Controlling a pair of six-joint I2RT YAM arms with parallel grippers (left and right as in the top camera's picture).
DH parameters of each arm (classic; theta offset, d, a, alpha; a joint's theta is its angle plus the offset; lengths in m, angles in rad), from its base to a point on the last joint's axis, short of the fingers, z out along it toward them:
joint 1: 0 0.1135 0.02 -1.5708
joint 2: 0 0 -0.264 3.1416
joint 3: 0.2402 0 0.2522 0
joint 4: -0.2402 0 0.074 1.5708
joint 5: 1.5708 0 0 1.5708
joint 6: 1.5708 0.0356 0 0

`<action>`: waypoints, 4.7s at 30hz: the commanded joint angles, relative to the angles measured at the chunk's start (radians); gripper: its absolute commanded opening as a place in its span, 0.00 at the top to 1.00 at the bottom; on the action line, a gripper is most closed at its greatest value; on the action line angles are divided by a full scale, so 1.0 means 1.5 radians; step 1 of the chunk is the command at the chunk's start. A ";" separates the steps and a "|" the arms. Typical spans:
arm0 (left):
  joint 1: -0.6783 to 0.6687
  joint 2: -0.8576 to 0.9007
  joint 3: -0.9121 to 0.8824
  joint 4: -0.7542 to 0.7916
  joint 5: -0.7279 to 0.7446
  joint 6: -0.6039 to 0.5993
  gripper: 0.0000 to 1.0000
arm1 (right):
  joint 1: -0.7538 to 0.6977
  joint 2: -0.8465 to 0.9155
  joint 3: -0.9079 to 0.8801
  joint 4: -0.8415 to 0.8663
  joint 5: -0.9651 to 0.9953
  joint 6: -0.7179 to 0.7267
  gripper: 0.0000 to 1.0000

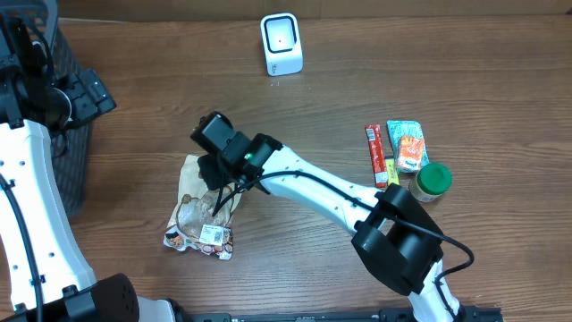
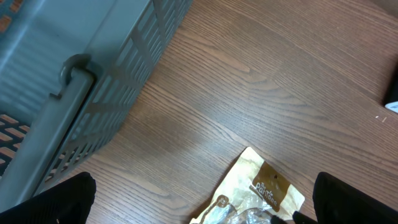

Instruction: Scan the item barcode

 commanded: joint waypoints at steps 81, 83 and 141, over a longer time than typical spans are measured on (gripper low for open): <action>-0.002 0.003 0.011 0.000 0.003 0.005 0.00 | -0.170 0.032 -0.083 -0.264 0.019 -0.088 0.20; -0.002 0.003 0.011 0.000 0.003 0.005 0.00 | -0.170 0.032 -0.093 -0.257 0.018 -0.102 0.18; -0.002 0.003 0.011 0.000 0.002 0.005 0.00 | -0.211 -0.042 0.038 -0.279 -0.258 -0.120 0.96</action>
